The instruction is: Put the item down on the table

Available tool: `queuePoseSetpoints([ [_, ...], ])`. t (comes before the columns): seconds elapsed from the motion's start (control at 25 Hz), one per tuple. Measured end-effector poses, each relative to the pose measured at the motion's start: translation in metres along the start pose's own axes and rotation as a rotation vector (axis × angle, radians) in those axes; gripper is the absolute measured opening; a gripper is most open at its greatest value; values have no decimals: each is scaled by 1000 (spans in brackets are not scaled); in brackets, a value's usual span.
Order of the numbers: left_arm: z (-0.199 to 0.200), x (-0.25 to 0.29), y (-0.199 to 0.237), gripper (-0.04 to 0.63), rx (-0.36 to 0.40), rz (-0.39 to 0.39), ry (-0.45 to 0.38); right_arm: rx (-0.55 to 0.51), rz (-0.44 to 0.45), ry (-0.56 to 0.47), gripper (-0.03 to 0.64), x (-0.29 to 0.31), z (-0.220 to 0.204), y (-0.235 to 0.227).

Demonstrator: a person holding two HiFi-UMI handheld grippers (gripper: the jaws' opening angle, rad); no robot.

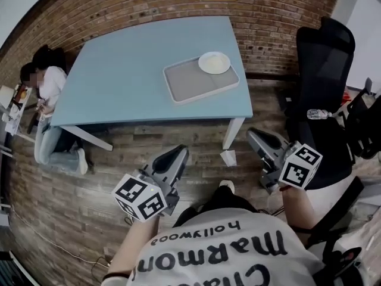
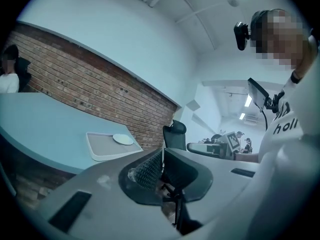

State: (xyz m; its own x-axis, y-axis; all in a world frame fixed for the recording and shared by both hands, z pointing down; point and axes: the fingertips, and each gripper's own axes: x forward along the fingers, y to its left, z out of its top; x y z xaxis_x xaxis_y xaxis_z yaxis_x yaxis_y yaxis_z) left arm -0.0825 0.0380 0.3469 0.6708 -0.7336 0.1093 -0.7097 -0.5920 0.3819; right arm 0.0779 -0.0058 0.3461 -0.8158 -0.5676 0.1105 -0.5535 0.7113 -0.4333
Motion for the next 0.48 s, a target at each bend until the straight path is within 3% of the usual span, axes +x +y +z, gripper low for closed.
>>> queuePoseSetpoints([
  [0.32,7,-4,-15,18,1,36,-40,-101,-19,65,12,-20,6,-4],
  [0.48,6,-4,-8,18,-47,64,-70,-108,-19,92,12,-24,5,-9],
])
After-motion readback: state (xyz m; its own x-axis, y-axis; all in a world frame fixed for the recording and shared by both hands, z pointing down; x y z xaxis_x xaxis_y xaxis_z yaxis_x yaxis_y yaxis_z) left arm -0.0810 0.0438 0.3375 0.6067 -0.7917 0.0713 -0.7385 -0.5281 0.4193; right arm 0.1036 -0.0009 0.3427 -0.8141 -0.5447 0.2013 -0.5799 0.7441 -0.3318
